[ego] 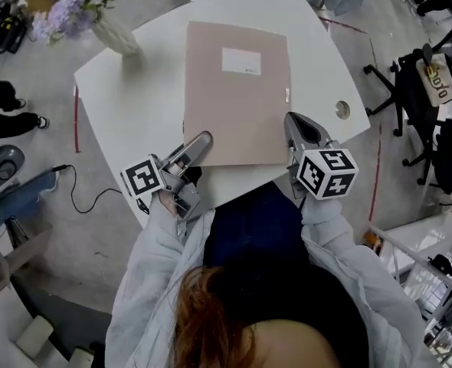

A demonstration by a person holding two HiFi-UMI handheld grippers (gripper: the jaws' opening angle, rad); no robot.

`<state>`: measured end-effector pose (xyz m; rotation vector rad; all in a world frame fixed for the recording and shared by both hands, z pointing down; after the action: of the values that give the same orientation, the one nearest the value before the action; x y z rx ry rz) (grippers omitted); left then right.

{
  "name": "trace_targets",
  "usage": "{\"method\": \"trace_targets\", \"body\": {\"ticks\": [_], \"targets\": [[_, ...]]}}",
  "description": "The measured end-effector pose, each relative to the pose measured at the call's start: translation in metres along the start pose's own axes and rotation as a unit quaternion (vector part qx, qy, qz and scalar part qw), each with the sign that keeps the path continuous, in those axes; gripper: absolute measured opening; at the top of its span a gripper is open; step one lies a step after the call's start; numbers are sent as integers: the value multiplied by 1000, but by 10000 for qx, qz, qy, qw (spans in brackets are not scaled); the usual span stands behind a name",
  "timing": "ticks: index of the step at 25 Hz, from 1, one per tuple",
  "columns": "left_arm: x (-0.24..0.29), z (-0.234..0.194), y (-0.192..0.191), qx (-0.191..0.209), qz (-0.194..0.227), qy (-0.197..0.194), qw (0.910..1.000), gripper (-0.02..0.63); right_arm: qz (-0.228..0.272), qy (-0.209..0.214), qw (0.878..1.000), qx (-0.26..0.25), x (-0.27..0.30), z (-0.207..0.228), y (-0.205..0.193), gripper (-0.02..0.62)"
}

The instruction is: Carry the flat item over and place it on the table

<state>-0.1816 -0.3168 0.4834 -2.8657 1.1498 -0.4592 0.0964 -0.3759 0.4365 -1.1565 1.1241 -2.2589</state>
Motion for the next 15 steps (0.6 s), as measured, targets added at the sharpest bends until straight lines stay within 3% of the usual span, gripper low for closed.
{"method": "trace_targets", "body": {"ticks": [10,15], "targets": [[26,-25,6,-107,-273,42,9996,279,-195,371,9991,-46,20,10,10,9],[30,-32,8,72,-416,204,9989,289,-350,549,9979,-67,24,16,10,9]]}}
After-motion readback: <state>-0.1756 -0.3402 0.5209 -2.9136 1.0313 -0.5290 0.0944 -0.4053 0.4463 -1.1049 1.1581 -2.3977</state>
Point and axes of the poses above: the fingertips, and each gripper's own axes: x forward along the fingers, z to its right, y out of its top, the point moved 8 cm from there along -x, backward along the fingers, and after that the axes turned 6 degrees about y, right-handed, at the moved point
